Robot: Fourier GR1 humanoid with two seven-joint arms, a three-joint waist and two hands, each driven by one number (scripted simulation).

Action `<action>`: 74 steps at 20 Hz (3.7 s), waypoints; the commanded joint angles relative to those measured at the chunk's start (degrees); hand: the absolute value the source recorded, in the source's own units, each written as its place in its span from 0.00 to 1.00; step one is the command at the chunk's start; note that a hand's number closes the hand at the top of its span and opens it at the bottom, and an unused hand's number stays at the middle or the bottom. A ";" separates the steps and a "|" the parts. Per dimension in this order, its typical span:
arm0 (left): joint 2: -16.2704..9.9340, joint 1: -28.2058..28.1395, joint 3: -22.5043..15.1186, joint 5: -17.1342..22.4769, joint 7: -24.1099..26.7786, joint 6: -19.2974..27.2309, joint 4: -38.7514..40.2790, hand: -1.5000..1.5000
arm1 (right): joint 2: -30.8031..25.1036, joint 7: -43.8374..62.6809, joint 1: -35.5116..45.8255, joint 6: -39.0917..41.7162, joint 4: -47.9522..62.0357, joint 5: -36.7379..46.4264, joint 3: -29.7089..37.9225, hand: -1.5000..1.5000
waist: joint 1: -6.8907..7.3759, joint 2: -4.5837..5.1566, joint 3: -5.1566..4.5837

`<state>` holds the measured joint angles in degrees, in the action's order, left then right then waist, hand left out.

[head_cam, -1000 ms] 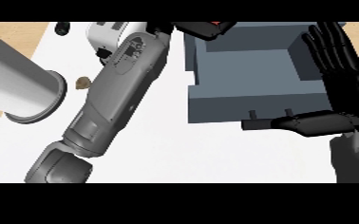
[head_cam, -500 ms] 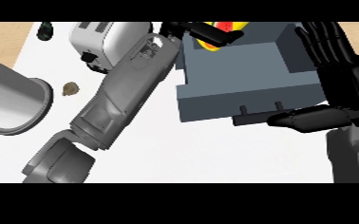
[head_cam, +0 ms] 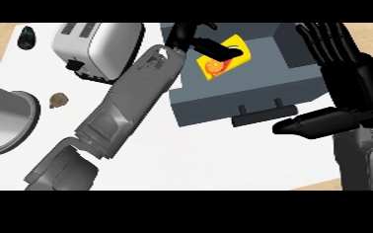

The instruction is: Pick up the cup, place it into the drawer and close the drawer

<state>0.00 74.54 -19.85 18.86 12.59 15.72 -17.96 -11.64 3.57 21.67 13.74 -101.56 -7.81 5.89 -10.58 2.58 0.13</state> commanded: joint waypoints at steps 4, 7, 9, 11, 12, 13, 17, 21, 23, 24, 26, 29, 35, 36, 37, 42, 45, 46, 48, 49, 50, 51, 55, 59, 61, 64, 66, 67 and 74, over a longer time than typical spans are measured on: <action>0.00 -3.07 1.59 7.19 6.27 0.29 -2.83 0.00 | 0.73 0.72 0.42 7.42 -0.51 -6.91 -3.84 0.00 | -1.53 0.39 -0.09; 0.00 -1.78 2.57 11.07 7.59 -2.26 -5.36 0.00 | 1.22 0.99 2.19 11.86 -0.21 -9.85 -7.35 1.00 | -1.49 0.39 -0.13; 0.00 -2.00 3.00 13.25 10.24 -1.89 -7.30 0.00 | 0.30 3.29 1.80 15.30 0.08 -12.23 -9.49 1.00 | 0.12 -0.38 -0.15; 0.00 -2.12 4.33 15.17 12.73 -0.83 -6.74 0.00 | -2.95 4.24 0.49 19.28 0.48 -12.18 -10.58 1.00 | 0.06 -0.15 -0.14; 0.00 -3.47 3.71 15.81 14.34 -0.21 -6.81 0.00 | -4.07 5.58 1.17 20.50 1.25 -10.93 -12.18 1.00 | 0.56 -0.15 -0.17; 0.00 -2.21 3.99 15.65 14.21 1.59 -6.45 0.00 | -5.81 5.70 -1.75 23.12 -0.30 -8.60 -14.89 1.00 | 0.74 -0.66 -0.14; 0.00 -2.78 3.96 16.95 17.17 2.98 -4.29 0.00 | -9.89 8.88 -1.99 24.12 -1.54 -2.18 -17.17 0.00 | 2.92 -0.99 -0.15; 0.00 -3.48 4.87 18.30 17.52 1.91 -3.85 0.00 | -13.64 5.56 -2.91 21.70 -3.06 10.70 -16.77 0.00 | 6.30 -1.64 -0.09; 0.00 -1.76 5.15 19.35 15.62 1.32 -4.04 0.00 | -10.44 4.99 -4.88 17.33 -1.03 17.95 -20.91 0.00 | 7.64 -1.76 -0.08; 0.00 -3.54 5.43 19.09 17.97 0.47 -4.81 0.00 | -10.06 3.89 -6.27 15.41 0.11 21.06 -21.71 0.00 | 8.61 -1.94 -0.08; 0.00 -5.86 5.24 19.75 19.79 -0.80 -5.73 0.00 | -9.48 -0.10 -5.62 13.10 7.06 25.32 -22.28 0.00 | 9.59 -1.86 -0.07; 0.00 -9.19 4.57 19.84 20.52 -1.64 -7.32 0.00 | -7.50 -0.49 -2.59 11.01 16.28 29.97 -25.34 0.00 | 11.27 -2.04 -0.10; -2.26 -12.33 6.42 19.95 20.78 -3.98 -11.64 0.00 | -6.97 -12.67 2.36 6.49 38.43 37.76 -27.50 1.00 | 13.72 -2.05 -0.04; -1.56 -12.60 6.06 19.72 19.96 -2.27 -12.51 0.00 | -5.38 -12.89 4.37 4.76 43.14 38.42 -26.83 1.00 | 14.42 -2.06 -0.01; -4.64 -13.55 6.59 20.26 18.56 -5.47 -12.42 0.00 | -5.11 -14.24 6.17 3.67 46.45 38.63 -25.79 1.00 | 14.72 -1.86 0.00; -4.04 -21.33 4.95 19.51 21.49 -7.21 -16.73 0.00 | -5.08 -22.43 14.26 -0.85 58.36 37.21 -19.50 1.00 | 16.56 -1.57 0.08; -6.61 -19.14 5.66 20.34 17.01 -7.69 -18.82 0.00 | -5.09 -25.62 19.48 -2.88 65.66 37.16 -16.84 1.00 | 17.06 -1.29 0.13; -7.75 -20.57 5.69 20.49 17.30 -9.30 -18.88 0.00 | -4.46 -23.97 21.05 -5.17 66.32 36.92 -15.38 1.00 | 18.13 -1.02 0.15; -6.13 -21.96 5.05 20.17 18.15 -7.91 -20.68 0.00 | -6.46 -26.11 24.10 -4.85 68.63 34.52 -11.83 1.00 | 18.54 -1.17 0.18; -9.73 -20.53 6.07 21.11 15.42 -10.41 -21.33 0.00 | -6.81 -26.74 24.66 -5.69 70.34 34.95 -11.63 1.00 | 19.14 -0.93 0.20; -9.85 -22.29 5.60 20.89 15.69 -10.65 -21.89 0.00 | -8.09 -25.79 27.09 -5.87 70.77 33.81 -9.56 1.00 | 19.55 -1.11 0.17; -9.75 -23.48 5.24 20.48 16.81 -10.88 -22.12 0.00 | -9.30 -27.12 27.89 -5.16 71.98 33.01 -8.49 1.00 | 19.77 -0.78 0.20; -9.89 -24.44 4.64 20.47 16.31 -12.36 -22.98 0.00 | -11.46 -24.57 30.53 -5.06 72.98 31.75 -6.28 1.00 | 20.78 -0.07 0.19; -11.13 -26.38 4.44 20.58 16.15 -14.06 -23.83 0.00 | -13.26 -24.36 31.46 -2.77 72.32 30.75 -5.66 1.00 | 21.98 0.03 0.10; -11.41 -25.04 4.99 21.03 15.65 -14.21 -24.33 0.00 | -13.65 -23.40 32.16 -1.49 71.68 29.71 -4.97 1.00 | 22.04 0.21 0.09; -12.15 -26.22 4.70 20.76 15.81 -14.76 -24.85 0.00 | -15.09 -23.58 31.42 0.01 70.61 28.74 -4.37 1.00 | 22.61 0.15 0.08; -11.88 -27.12 4.25 20.89 15.59 -15.87 -25.06 0.00 | -15.54 -23.58 31.68 1.29 69.56 27.86 -3.92 1.00 | 22.84 0.18 0.02; -11.51 -26.97 4.23 20.83 15.75 -15.58 -25.13 0.00 | -14.85 -23.68 30.96 0.66 69.43 27.66 -3.82 1.00 | 22.56 0.42 0.09; -13.03 -28.12 4.59 21.28 15.71 -17.46 -26.07 0.00 | -16.55 -22.42 30.12 4.62 67.14 25.71 -3.15 1.00 | 23.74 0.41 -0.01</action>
